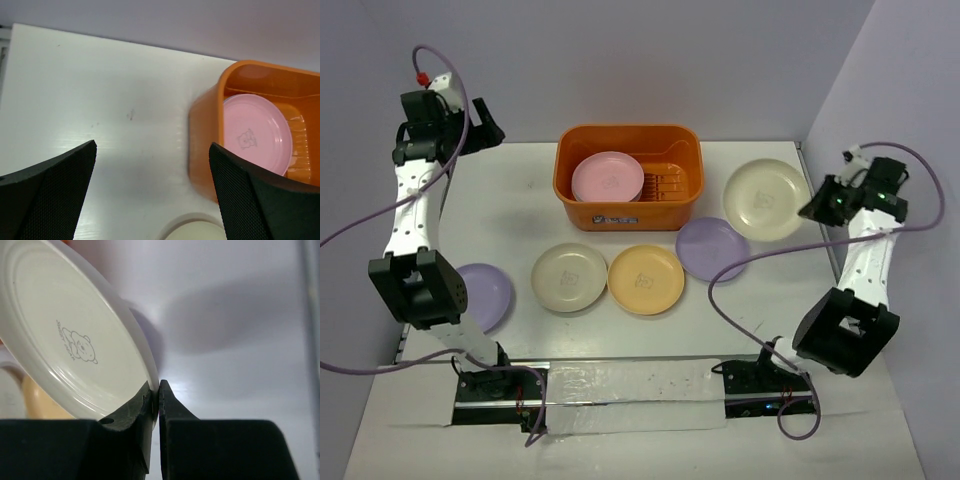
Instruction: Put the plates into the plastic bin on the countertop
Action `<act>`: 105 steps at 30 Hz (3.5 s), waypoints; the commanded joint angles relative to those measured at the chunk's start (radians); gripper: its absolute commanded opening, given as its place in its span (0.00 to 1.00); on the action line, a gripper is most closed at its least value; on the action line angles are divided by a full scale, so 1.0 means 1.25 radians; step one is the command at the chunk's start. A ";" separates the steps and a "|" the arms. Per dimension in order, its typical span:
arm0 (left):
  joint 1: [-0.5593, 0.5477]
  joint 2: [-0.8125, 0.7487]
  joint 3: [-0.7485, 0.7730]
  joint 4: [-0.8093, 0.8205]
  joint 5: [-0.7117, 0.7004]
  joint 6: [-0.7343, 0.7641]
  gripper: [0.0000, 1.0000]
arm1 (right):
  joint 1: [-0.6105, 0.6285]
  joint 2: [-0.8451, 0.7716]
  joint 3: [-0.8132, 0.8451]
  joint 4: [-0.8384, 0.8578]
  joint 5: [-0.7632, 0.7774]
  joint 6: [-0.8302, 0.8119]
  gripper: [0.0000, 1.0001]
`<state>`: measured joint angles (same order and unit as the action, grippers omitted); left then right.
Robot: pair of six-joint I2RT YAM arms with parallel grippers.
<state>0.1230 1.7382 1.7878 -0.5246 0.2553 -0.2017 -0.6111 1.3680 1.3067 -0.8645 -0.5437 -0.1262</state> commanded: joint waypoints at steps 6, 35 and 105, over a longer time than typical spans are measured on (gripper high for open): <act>0.101 -0.171 -0.169 0.013 0.028 0.072 0.99 | 0.410 0.154 0.204 0.313 0.067 0.377 0.00; 0.326 -0.145 -0.348 -0.263 0.229 0.516 0.92 | 0.787 0.750 0.758 0.225 0.239 0.399 0.27; 0.243 -0.038 0.131 -0.182 0.442 0.072 0.00 | 0.291 0.196 0.068 0.139 0.239 0.111 1.00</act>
<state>0.5463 1.7544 1.8912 -1.0734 0.7896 0.4420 -0.2466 1.6858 1.4525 -0.6829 -0.1961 0.0524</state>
